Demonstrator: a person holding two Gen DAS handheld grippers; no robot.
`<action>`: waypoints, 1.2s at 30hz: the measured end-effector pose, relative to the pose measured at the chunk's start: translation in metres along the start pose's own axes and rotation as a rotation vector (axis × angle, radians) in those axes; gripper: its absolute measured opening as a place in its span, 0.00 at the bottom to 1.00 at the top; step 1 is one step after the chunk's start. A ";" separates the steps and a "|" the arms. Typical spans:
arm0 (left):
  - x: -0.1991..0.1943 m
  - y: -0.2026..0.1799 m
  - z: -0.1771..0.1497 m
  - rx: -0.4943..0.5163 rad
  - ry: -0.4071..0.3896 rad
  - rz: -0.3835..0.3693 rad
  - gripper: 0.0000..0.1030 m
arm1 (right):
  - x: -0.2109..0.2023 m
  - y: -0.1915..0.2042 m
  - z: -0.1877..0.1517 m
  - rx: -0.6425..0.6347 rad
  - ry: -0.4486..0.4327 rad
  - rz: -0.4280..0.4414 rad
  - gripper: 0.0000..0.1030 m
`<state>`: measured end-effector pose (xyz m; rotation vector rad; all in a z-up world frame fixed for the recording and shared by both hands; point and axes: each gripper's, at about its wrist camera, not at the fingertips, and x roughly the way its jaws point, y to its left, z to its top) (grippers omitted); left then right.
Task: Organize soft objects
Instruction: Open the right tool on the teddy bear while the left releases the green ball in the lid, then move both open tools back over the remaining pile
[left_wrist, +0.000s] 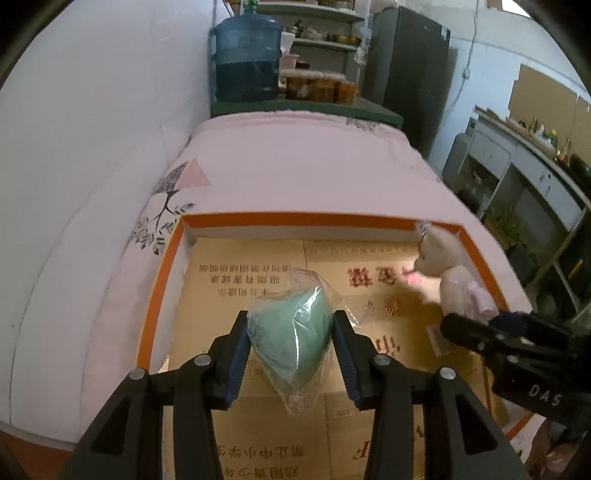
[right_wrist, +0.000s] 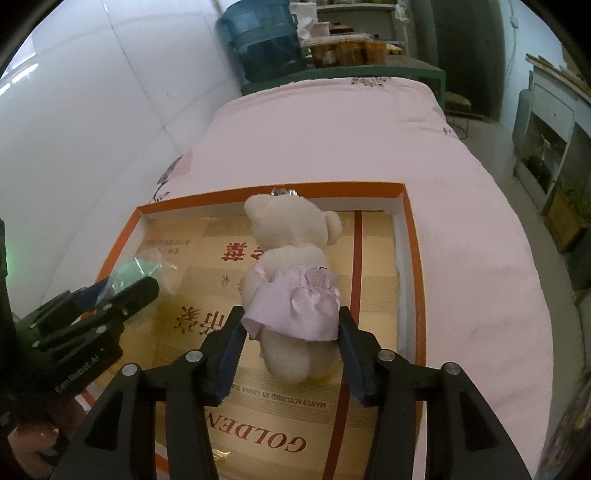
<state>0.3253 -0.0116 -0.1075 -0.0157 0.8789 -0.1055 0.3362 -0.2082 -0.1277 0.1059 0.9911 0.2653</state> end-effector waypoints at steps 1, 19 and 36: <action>0.002 -0.001 -0.001 0.008 0.008 0.010 0.43 | 0.001 0.001 -0.001 -0.003 0.003 -0.003 0.52; -0.029 0.010 -0.005 -0.014 -0.022 -0.042 0.66 | -0.019 -0.001 -0.016 0.016 0.009 -0.035 0.71; -0.108 0.018 -0.045 -0.009 -0.122 -0.055 0.66 | -0.088 0.029 -0.050 -0.032 -0.107 -0.041 0.71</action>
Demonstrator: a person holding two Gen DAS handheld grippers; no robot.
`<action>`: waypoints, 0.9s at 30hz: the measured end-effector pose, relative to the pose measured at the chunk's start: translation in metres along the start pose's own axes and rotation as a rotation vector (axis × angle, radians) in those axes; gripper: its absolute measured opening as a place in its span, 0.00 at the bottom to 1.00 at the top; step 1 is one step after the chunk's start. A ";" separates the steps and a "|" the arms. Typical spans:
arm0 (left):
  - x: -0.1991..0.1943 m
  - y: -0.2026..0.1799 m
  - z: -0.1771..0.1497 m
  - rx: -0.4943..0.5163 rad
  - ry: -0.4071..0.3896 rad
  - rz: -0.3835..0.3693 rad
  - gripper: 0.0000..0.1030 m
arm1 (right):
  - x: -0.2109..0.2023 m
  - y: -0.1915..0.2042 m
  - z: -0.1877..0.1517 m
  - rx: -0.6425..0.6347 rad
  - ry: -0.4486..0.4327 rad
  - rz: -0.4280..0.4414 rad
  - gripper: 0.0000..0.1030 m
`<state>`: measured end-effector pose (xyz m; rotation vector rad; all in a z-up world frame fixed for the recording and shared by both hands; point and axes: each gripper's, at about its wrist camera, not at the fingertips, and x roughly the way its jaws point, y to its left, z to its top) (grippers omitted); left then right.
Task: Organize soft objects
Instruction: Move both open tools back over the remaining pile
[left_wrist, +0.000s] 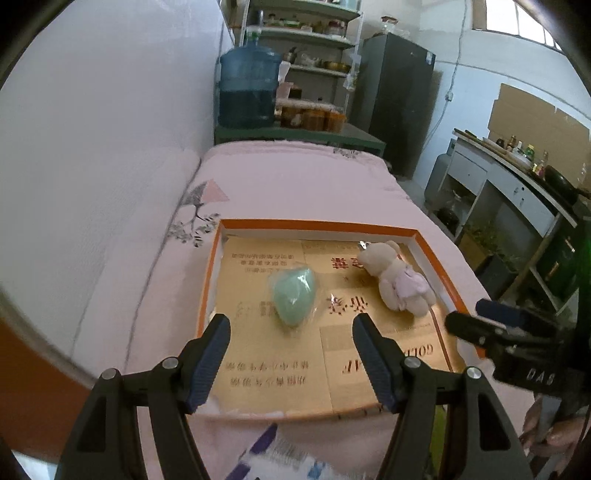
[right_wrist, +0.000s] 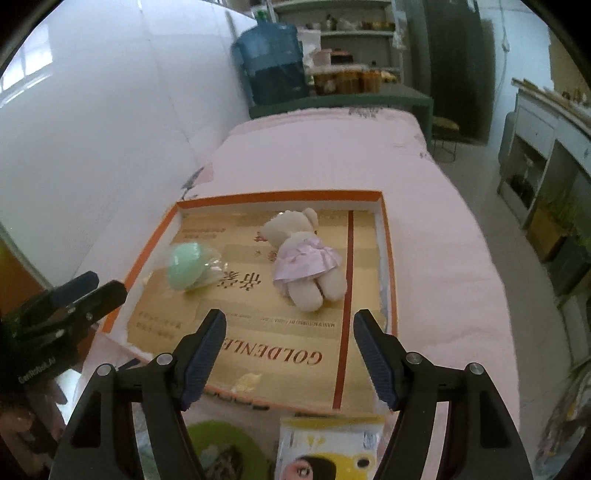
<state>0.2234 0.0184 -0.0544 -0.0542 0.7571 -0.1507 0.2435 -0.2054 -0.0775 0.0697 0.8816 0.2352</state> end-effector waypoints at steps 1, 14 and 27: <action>-0.006 -0.001 -0.003 0.005 -0.011 0.009 0.66 | -0.008 0.002 -0.003 -0.001 -0.014 -0.004 0.71; -0.095 -0.014 -0.042 0.028 -0.158 0.076 0.66 | -0.097 0.020 -0.055 -0.019 -0.121 0.033 0.71; -0.143 -0.021 -0.086 0.000 -0.169 -0.014 0.65 | -0.139 0.039 -0.123 -0.058 -0.097 0.109 0.72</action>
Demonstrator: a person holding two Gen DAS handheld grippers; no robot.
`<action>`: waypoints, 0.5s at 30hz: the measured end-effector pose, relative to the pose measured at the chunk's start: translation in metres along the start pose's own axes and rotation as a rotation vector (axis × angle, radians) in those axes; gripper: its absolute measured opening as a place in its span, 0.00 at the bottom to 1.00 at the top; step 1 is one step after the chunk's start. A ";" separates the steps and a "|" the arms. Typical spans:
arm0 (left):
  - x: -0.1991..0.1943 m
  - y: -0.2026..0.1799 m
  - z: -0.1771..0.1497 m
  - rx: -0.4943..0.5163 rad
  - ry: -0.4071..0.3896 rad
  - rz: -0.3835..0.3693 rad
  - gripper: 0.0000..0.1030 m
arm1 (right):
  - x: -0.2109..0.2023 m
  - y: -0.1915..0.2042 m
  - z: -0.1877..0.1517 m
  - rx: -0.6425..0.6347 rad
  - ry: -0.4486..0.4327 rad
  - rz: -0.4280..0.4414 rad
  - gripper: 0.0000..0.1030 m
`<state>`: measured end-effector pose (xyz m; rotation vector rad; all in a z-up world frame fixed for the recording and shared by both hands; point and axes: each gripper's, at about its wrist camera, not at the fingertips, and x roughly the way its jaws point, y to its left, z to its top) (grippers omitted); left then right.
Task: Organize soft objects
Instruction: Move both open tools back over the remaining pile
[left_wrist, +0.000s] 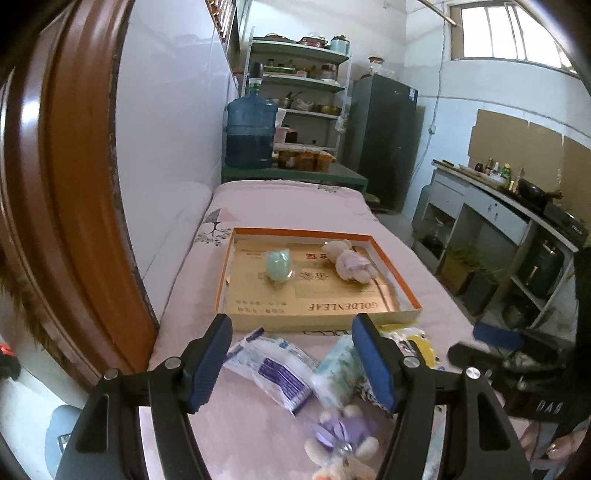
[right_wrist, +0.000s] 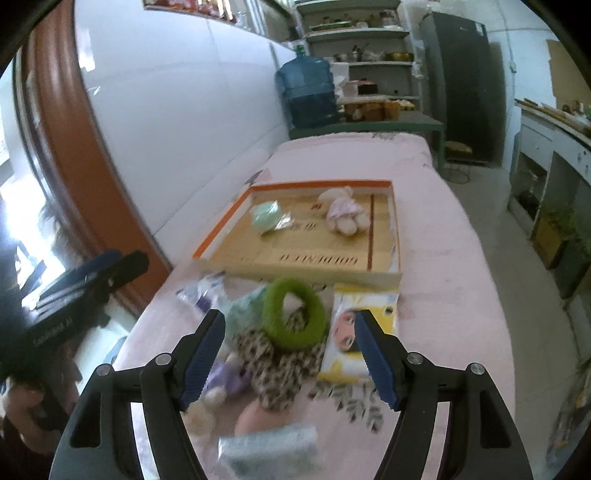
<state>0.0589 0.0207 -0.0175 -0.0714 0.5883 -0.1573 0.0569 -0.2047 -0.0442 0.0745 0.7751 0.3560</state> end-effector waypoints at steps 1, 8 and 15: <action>-0.003 -0.001 -0.002 0.003 -0.003 0.001 0.65 | -0.001 0.002 -0.005 -0.009 0.010 0.011 0.73; -0.014 -0.007 -0.024 0.003 -0.003 -0.027 0.65 | -0.004 0.005 -0.042 -0.029 0.044 0.043 0.76; -0.011 -0.011 -0.046 0.004 0.037 -0.058 0.65 | -0.001 0.012 -0.070 -0.054 0.081 0.081 0.76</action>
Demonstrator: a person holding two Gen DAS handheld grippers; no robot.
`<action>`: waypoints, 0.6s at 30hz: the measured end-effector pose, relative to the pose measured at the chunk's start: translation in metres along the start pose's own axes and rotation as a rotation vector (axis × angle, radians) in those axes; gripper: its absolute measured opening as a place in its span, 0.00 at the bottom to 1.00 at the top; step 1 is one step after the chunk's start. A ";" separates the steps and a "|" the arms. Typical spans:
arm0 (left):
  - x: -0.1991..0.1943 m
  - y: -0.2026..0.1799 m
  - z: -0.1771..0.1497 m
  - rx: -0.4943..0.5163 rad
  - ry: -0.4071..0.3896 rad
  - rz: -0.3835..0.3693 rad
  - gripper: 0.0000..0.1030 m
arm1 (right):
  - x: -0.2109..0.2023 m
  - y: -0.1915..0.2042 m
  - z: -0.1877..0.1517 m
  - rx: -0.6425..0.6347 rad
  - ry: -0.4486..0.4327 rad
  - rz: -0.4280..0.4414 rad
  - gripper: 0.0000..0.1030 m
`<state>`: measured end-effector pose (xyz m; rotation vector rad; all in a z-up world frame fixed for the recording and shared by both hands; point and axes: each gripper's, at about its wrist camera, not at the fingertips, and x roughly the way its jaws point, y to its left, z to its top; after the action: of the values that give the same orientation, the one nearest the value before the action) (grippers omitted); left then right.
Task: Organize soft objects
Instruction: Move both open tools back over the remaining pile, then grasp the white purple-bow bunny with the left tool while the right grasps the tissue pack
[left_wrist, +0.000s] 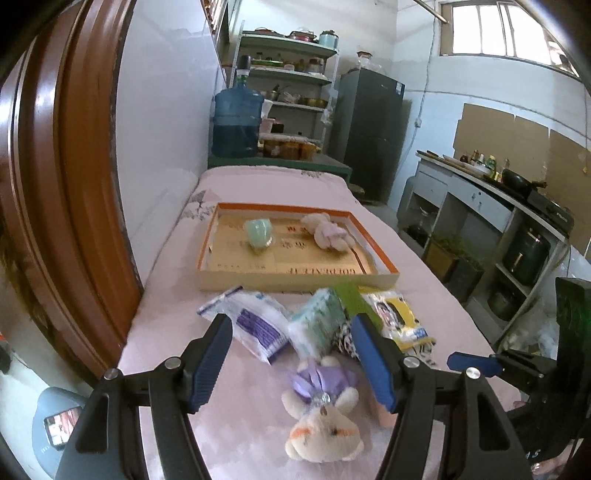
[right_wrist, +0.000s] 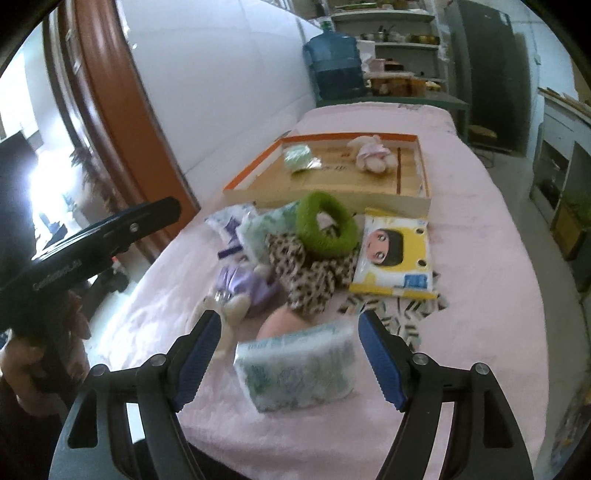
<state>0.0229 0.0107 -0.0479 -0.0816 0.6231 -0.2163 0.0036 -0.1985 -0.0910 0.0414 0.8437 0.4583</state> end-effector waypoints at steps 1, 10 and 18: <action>0.000 0.000 -0.002 -0.001 0.003 -0.002 0.65 | 0.001 0.000 0.000 -0.006 0.002 -0.001 0.76; 0.006 0.004 -0.017 -0.034 0.045 -0.035 0.65 | 0.016 0.000 -0.011 -0.038 0.049 -0.009 0.76; 0.018 0.000 -0.030 -0.030 0.086 -0.063 0.65 | 0.030 0.001 -0.018 -0.075 0.088 -0.031 0.77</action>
<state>0.0195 0.0068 -0.0827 -0.1211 0.7096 -0.2724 0.0080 -0.1881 -0.1241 -0.0617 0.9116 0.4645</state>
